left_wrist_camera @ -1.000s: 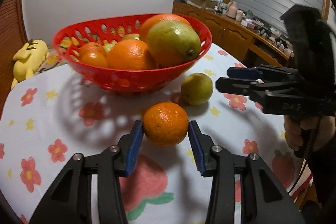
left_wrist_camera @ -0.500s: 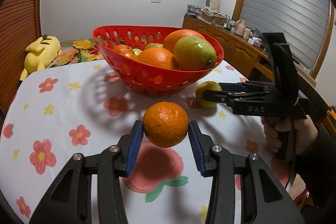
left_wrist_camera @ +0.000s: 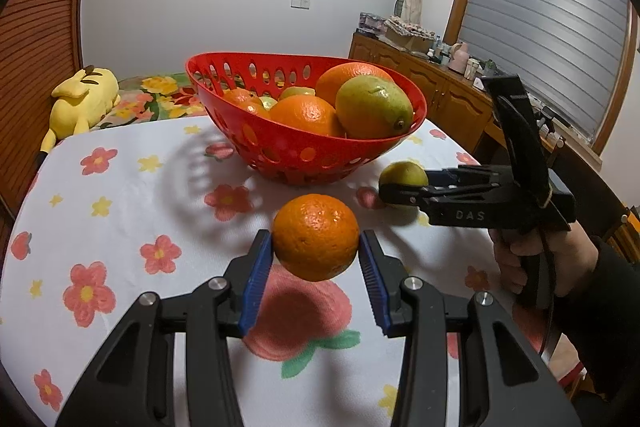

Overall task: Organize fruits
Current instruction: 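Grasp the tangerine with the left tool while the right tool grasps the green lime, then carry the tangerine and lime over the red basket with both tools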

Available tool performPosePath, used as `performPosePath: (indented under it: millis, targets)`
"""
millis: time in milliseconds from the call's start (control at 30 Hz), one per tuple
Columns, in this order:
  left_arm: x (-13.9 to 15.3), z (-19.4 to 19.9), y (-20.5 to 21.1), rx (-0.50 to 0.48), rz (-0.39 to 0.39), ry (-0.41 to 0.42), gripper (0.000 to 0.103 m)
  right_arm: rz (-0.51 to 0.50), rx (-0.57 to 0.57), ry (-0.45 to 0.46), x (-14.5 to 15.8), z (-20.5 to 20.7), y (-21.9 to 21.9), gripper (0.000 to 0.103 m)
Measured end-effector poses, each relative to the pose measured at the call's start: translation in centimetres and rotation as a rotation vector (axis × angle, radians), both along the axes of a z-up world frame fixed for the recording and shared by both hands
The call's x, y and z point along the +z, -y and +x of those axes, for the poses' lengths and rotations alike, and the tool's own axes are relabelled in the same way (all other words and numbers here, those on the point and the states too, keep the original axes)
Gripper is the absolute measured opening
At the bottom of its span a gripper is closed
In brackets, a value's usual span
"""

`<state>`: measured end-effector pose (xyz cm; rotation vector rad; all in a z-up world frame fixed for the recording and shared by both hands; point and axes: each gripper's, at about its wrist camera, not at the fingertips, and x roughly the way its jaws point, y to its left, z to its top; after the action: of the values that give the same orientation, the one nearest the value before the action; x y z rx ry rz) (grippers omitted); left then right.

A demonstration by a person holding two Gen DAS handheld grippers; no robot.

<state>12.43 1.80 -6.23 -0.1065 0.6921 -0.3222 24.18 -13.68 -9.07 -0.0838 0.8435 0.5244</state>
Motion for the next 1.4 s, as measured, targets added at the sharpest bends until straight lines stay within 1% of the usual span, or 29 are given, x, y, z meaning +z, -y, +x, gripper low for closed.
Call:
performPosePath:
  millis: [133, 267, 533, 733, 867, 1033, 1167, 1267, 1400]
  targets:
    - [0.6, 0.0, -0.2, 0.009, -0.001, 0.009, 0.042, 0.022, 0.002, -0.008, 0.3, -0.9, 0.7, 0.058]
    - [1.4, -0.2, -0.2, 0.007, -0.003, 0.025, 0.043, 0.068, 0.018, 0.011, 1.6, -2.5, 1.3, 0.058]
    - [3.8, -0.5, -0.4, 0.007, 0.003, 0.072, 0.043, 0.093, 0.073, 0.101, 6.2, -5.5, 1.2, 0.058]
    - [5.1, -0.6, -0.7, 0.009, 0.009, 0.103, 0.043, 0.098, 0.107, 0.156, 9.0, -6.2, 0.4, 0.058]
    - [5.7, -0.2, -1.1, 0.014, 0.005, 0.112, 0.043, 0.086, 0.124, 0.183, 10.0, -6.3, -0.4, 0.058]
    - [6.2, 1.0, -1.5, 0.013, 0.025, 0.124, 0.043, 0.065, 0.148, 0.208, 11.3, -5.2, -1.6, 0.058]
    - [6.5, 2.1, -1.8, 0.013, 0.043, 0.128, 0.043, 0.047, 0.158, 0.213, 12.0, -3.2, -2.8, 0.058]
    - [6.7, 3.2, -2.3, 0.015, 0.056, 0.130, 0.043, 0.034, 0.167, 0.211, 12.0, -1.4, -3.8, 0.058]
    - [6.8, 4.9, -2.9, 0.013, 0.064, 0.123, 0.043, 0.012, 0.179, 0.186, 11.3, 1.3, -5.1, 0.058]
